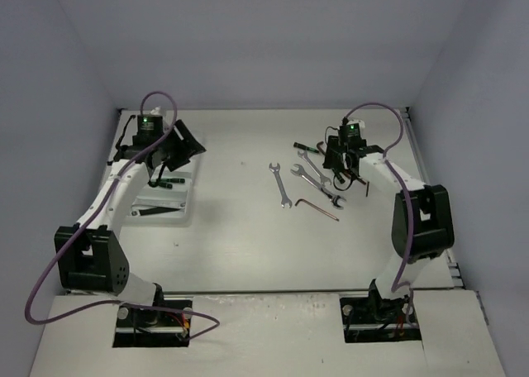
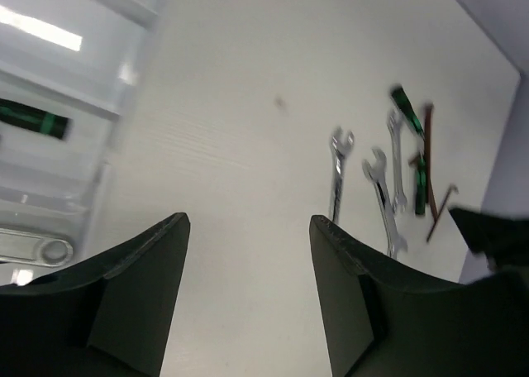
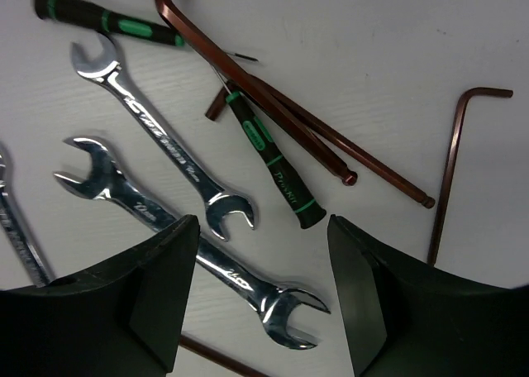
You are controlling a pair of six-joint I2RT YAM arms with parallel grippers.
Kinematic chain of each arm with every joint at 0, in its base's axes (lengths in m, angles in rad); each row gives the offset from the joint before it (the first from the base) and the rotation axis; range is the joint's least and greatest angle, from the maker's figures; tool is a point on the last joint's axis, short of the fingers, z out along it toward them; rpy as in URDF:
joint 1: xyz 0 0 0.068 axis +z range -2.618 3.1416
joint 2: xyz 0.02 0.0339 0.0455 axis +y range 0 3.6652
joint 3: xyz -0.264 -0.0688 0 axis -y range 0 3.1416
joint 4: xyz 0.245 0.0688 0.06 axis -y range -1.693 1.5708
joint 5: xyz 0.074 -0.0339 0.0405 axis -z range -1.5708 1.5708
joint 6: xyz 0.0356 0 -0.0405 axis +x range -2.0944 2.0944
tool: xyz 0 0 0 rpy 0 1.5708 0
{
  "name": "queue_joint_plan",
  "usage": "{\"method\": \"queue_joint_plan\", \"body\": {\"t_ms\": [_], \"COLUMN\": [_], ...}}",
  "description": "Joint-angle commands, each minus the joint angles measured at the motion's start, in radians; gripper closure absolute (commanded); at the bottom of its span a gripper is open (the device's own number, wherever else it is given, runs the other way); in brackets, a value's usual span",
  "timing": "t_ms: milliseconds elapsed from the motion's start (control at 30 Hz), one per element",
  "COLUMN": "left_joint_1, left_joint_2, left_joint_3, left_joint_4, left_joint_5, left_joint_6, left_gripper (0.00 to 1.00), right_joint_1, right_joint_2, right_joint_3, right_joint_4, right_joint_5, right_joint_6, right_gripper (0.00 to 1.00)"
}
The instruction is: Sort the tools into containers
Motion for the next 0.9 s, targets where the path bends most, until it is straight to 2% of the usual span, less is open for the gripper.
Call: {"method": "queue_joint_plan", "body": {"t_ms": [0, 167, 300, 433, 500, 600, 767, 867], "left_joint_1": [-0.075, -0.103, -0.105, -0.105, -0.105, -0.109, -0.149, -0.191], "left_joint_2": [-0.118, -0.248, -0.308, -0.321, -0.31, -0.288, -0.251, -0.213], "left_joint_3": [-0.084, -0.15, -0.131, -0.115, -0.111, -0.102, -0.055, 0.001], "left_joint_4": [-0.014, -0.046, -0.09, -0.114, -0.114, -0.113, -0.111, -0.099], "left_joint_5": [0.168, 0.198, 0.206, 0.187, 0.19, 0.203, 0.194, 0.197], "left_joint_6": [0.157, 0.166, 0.181, 0.212, 0.211, 0.204, 0.196, 0.175], "left_gripper": [0.38, 0.36, 0.36, 0.36, 0.36, 0.36, 0.36, 0.36], "right_joint_1": [-0.001, -0.028, -0.052, -0.056, -0.055, -0.051, -0.03, 0.003], "right_joint_2": [0.125, 0.245, 0.275, 0.282, 0.284, 0.277, 0.209, 0.115], "right_joint_3": [0.126, 0.183, 0.174, 0.135, 0.124, 0.106, 0.092, 0.086], "right_joint_4": [0.018, 0.02, 0.022, 0.03, 0.034, 0.036, 0.04, 0.041], "right_joint_5": [0.029, 0.018, -0.009, -0.033, -0.059, -0.07, -0.066, -0.074], "right_joint_6": [-0.095, -0.165, -0.157, -0.144, -0.133, -0.121, -0.138, -0.152], "right_gripper": [0.4, 0.47, 0.6, 0.64, 0.75, 1.0, 1.0, 1.0]}}
